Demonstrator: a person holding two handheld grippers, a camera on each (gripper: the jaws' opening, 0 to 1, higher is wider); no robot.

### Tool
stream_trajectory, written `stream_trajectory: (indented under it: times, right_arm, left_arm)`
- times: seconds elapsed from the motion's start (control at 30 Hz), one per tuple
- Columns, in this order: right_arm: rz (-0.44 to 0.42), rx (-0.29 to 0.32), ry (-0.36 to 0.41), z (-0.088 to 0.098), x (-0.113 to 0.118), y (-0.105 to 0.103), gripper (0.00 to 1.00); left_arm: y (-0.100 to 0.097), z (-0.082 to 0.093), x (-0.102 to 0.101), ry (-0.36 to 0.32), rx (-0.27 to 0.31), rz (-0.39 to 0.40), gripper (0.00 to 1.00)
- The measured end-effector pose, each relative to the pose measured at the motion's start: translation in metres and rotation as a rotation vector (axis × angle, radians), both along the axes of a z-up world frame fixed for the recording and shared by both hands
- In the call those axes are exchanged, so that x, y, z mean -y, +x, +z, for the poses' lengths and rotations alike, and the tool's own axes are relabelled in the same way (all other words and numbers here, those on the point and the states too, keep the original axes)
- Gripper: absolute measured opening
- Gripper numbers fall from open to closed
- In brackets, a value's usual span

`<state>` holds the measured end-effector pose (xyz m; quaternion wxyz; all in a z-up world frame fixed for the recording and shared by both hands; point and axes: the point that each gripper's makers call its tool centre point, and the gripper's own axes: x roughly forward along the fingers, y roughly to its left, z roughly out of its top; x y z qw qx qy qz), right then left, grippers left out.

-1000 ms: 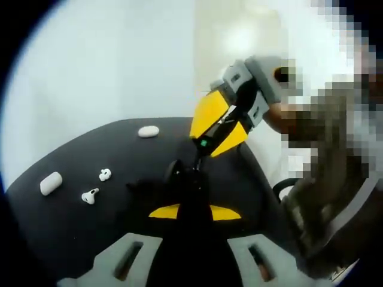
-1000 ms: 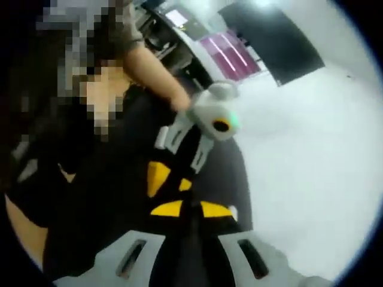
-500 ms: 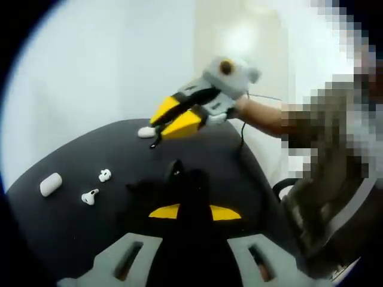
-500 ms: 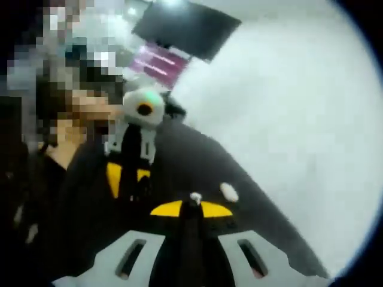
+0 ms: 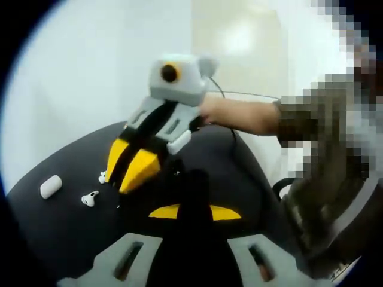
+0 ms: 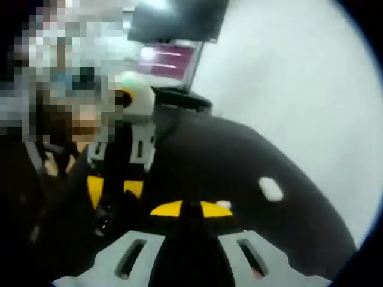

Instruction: Pick up three earphones and place each one into its charging case using tactile feedback, ensure that each earphone is properly inserted and securely positioned inside the case.

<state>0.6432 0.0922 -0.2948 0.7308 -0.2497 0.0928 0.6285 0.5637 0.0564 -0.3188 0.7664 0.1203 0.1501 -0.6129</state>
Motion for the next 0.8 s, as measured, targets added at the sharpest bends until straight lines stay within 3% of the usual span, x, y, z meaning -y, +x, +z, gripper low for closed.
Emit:
stream_trajectory:
  times: [0.2, 0.27, 0.4, 0.47, 0.6, 0.7, 0.8]
  right_arm:
    - [-0.006, -0.055, 0.022, -0.008, -0.001, 0.000, 0.12]
    - [-0.025, -0.061, 0.029, -0.009, 0.003, 0.003, 0.17]
    - [-0.115, -0.066, 0.167, 0.015, 0.017, 0.016, 0.21]
    - [-0.146, -0.074, 0.198, 0.023, 0.029, 0.020, 0.20]
    - [-0.158, -0.105, 0.162, 0.017, 0.051, 0.019, 0.19]
    - [-0.106, -0.206, 0.103, 0.001, 0.064, 0.001, 0.19]
    - [-0.090, -0.176, 0.072, -0.012, 0.068, -0.003, 0.19]
  left_arm:
    - [-0.001, 0.000, 0.002, -0.001, -0.002, -0.001, 0.14]
    - [-0.001, 0.000, 0.002, -0.001, -0.002, -0.001, 0.14]
    - [-0.001, 0.000, 0.003, -0.001, -0.003, -0.001, 0.14]
    - [-0.002, 0.000, 0.003, -0.001, -0.004, -0.001, 0.14]
    - [-0.001, 0.000, 0.003, -0.001, -0.005, -0.001, 0.14]
    - [-0.002, 0.000, 0.003, -0.002, -0.005, -0.001, 0.14]
    - [-0.002, 0.000, 0.003, -0.001, -0.003, -0.002, 0.14]
